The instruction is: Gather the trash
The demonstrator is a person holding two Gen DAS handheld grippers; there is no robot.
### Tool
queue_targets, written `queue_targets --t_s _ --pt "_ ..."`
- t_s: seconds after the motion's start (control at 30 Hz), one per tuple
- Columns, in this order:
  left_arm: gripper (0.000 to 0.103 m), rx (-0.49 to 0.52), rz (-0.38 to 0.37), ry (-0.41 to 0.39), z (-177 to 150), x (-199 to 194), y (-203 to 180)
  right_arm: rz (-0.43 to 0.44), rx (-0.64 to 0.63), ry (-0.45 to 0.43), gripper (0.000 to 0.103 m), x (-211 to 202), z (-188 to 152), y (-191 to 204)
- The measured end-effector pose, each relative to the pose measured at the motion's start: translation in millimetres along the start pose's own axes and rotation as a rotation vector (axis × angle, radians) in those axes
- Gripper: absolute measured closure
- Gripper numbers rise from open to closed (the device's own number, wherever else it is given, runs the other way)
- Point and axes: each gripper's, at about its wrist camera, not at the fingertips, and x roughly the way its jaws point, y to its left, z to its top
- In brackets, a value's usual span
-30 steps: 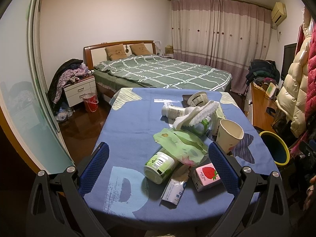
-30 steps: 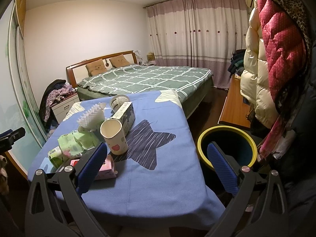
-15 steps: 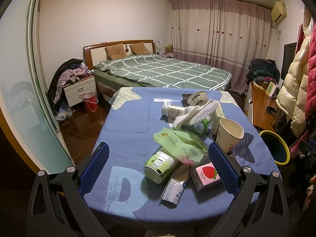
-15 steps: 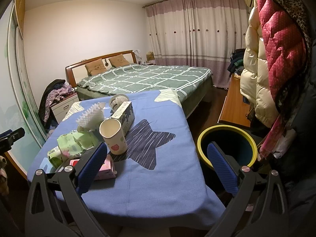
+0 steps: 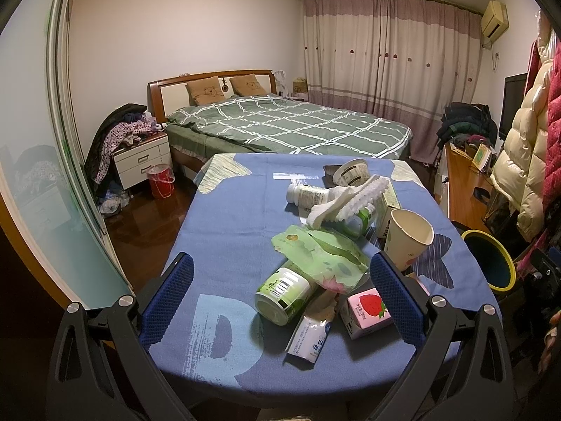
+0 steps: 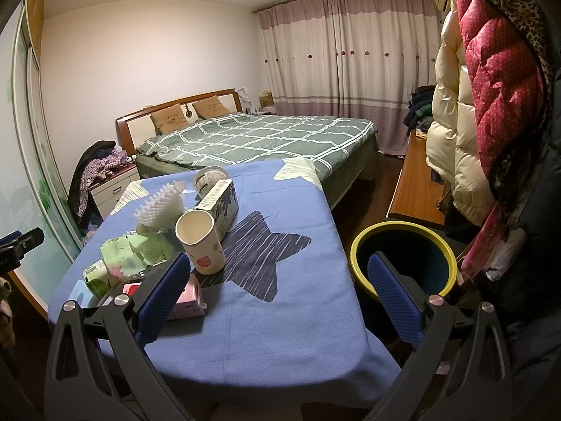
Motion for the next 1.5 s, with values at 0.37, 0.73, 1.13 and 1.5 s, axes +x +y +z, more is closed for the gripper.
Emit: queue_targets --t_s 0.37,0.73,1.13,1.5 --pt "0.004 0.001 0.001 0.001 0 0 -1 -0.001 0.003 0.002 0.006 1 -1 0" --pt "0.004 0.002 0.004 0.004 -3 2 -2 0.02 -0.009 0.019 0.006 16 -1 9" --pt "0.004 0.01 0.032 0.002 -6 19 6 0.137 -0.066 0.018 0.006 64 23 65" --pt "0.004 -0.03 0.054 0.049 3 45 32 0.232 -0.102 0.05 0.027 129 50 132"
